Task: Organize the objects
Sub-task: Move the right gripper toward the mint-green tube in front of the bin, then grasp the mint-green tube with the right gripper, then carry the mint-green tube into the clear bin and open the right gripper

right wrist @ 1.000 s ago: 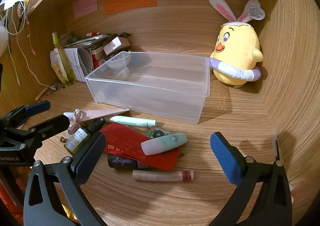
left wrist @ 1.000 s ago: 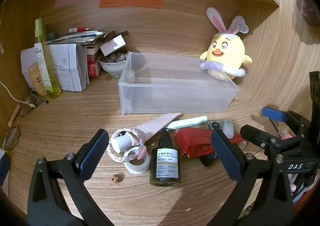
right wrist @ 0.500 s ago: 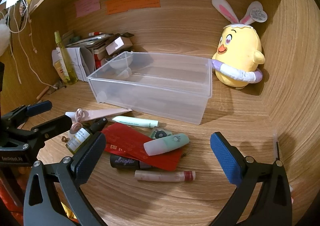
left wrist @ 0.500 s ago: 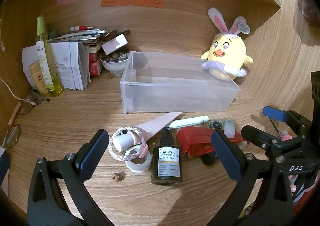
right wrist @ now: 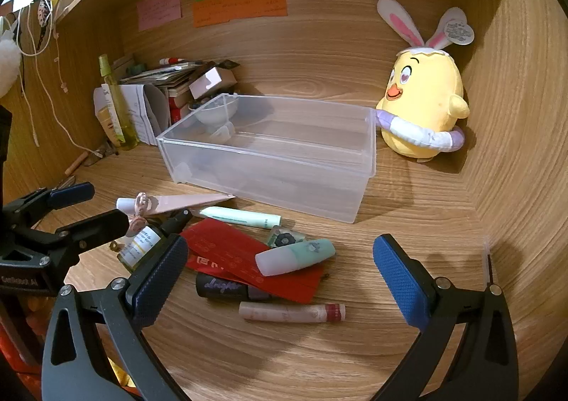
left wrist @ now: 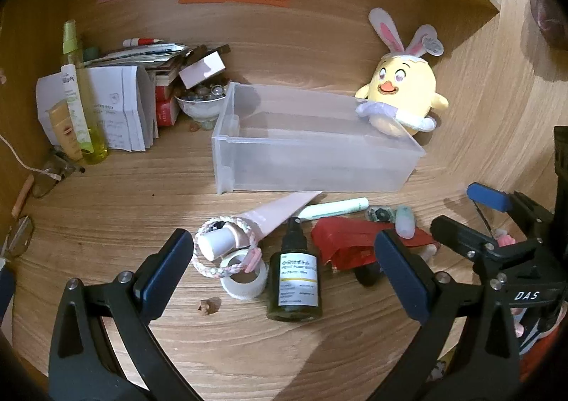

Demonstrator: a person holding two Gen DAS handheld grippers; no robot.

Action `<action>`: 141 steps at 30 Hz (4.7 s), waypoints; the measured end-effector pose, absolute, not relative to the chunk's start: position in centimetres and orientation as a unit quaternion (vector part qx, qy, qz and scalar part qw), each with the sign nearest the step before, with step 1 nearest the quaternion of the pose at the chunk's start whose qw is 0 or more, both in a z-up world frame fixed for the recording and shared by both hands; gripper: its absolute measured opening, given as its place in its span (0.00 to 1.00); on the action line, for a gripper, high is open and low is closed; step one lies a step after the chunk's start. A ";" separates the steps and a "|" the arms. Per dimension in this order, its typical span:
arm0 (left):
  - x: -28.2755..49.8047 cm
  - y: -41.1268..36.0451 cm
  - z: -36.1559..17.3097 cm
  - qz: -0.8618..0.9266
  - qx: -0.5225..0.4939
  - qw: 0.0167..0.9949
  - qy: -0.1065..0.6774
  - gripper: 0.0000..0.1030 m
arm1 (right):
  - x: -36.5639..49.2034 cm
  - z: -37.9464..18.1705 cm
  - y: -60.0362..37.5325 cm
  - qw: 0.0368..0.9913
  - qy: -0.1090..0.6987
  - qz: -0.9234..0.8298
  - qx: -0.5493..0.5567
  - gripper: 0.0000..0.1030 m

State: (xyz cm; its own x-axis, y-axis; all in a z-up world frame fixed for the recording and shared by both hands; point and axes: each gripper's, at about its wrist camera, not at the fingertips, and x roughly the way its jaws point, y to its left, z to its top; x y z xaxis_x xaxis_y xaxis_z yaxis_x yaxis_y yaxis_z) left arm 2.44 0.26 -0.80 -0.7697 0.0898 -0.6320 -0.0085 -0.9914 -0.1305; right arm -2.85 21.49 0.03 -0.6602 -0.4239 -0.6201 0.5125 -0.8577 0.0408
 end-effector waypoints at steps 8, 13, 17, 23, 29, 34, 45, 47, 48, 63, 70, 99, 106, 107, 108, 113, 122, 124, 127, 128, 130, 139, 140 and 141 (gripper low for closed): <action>2.9 -1.2 -1.0 0.937 -0.341 0.019 -0.070 1.00 | -2.9 0.1 22.1 0.246 0.074 -0.911 0.324 1.00; 3.4 -2.9 -1.5 0.935 -0.344 0.019 -0.083 1.00 | -3.2 -0.3 23.0 0.235 0.071 -0.910 0.335 1.00; 4.4 -3.2 -2.2 0.938 -0.341 0.006 -0.066 1.00 | -3.8 -1.0 23.5 0.224 0.064 -0.907 0.351 1.00; 4.8 -3.9 -4.4 0.926 -0.373 -0.004 -0.055 0.77 | -5.0 -2.1 23.8 0.220 0.038 -0.900 0.373 1.00; 4.5 -5.9 -6.2 0.915 -0.394 -0.018 -0.088 0.64 | -5.9 -2.6 22.7 0.230 0.034 -0.895 0.381 0.93; 4.1 -6.2 -7.1 0.911 -0.401 -0.018 -0.093 0.52 | -7.1 -3.1 21.6 0.235 0.031 -0.888 0.393 0.87; 4.0 -5.1 -7.4 0.918 -0.391 -0.011 -0.060 0.30 | -9.2 -5.4 20.9 0.231 0.020 -0.869 0.437 0.60; 4.0 -5.1 -7.3 0.918 -0.392 -0.009 -0.058 0.20 | -9.3 -5.5 21.1 0.229 0.018 -0.869 0.438 0.52; 4.1 -5.1 -7.4 0.918 -0.392 -0.009 -0.058 0.17 | -9.3 -5.5 21.2 0.227 0.020 -0.869 0.439 0.47; 4.6 -5.5 -5.1 0.929 -0.363 -0.023 -0.063 0.13 | -9.3 -6.0 22.7 0.205 0.040 -0.873 0.441 0.21; 4.3 -5.3 -2.8 0.941 -0.330 -0.015 -0.071 0.13 | -8.9 -6.1 24.4 0.190 0.057 -0.871 0.450 0.22; -2.0 -1.4 1.5 0.953 -0.294 0.036 -0.056 0.13 | -11.1 -4.8 25.0 0.209 0.060 -0.884 0.413 0.16; -3.5 -1.4 2.6 0.956 -0.288 0.034 -0.055 0.13 | -9.3 -1.2 26.4 0.219 0.042 -0.903 0.366 0.16; -3.7 -1.4 2.8 0.956 -0.286 0.033 -0.054 0.13 | -9.2 -0.7 26.4 0.223 0.038 -0.906 0.358 0.16; -3.9 -1.4 3.0 0.957 -0.284 0.033 -0.053 0.13 | -9.0 0.0 26.3 0.228 0.034 -0.908 0.350 0.16; -5.4 -1.3 3.8 0.957 -0.283 0.033 -0.050 0.13 | -9.1 2.5 24.7 0.252 0.027 -0.915 0.312 0.16; -8.8 -1.4 3.7 0.947 -0.312 0.041 -0.057 0.13 | -12.2 4.5 20.4 0.278 0.055 -0.915 0.286 0.16; -9.5 -1.4 3.5 0.945 -0.319 0.040 -0.056 0.13 | -13.0 4.7 19.8 0.285 0.057 -0.913 0.285 0.16; -10.6 -1.5 3.2 0.941 -0.331 0.040 -0.055 0.13 | -14.1 4.9 18.8 0.287 0.067 -0.912 0.284 0.16; -10.9 -1.5 3.1 0.940 -0.334 0.039 -0.055 0.13 | -14.5 5.0 18.5 0.288 0.069 -0.912 0.284 0.16; -11.5 -1.4 2.9 0.938 -0.341 0.037 -0.053 0.13 | -15.2 5.1 17.9 0.291 0.072 -0.911 0.284 0.16; -13.8 -1.7 2.3 0.930 -0.361 0.036 -0.051 0.12 | -17.8 3.8 15.9 0.300 0.079 -0.900 0.306 0.16; -14.0 -1.7 2.1 0.929 -0.365 0.036 -0.050 0.13 | -18.0 3.4 15.8 0.300 0.081 -0.898 0.311 0.16; -14.3 -1.8 1.8 0.927 -0.370 0.036 -0.049 0.13 | -18.2 3.0 15.7 0.300 0.082 -0.897 0.315 0.16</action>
State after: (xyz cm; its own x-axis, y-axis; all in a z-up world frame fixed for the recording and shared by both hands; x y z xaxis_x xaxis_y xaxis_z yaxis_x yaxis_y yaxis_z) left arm -14.35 -1.76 1.81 -0.7241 0.1038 -0.6819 -0.0307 -0.9925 -0.1185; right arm -18.18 15.68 3.03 -0.6212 -0.4866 -0.6142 0.5898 -0.8065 0.0424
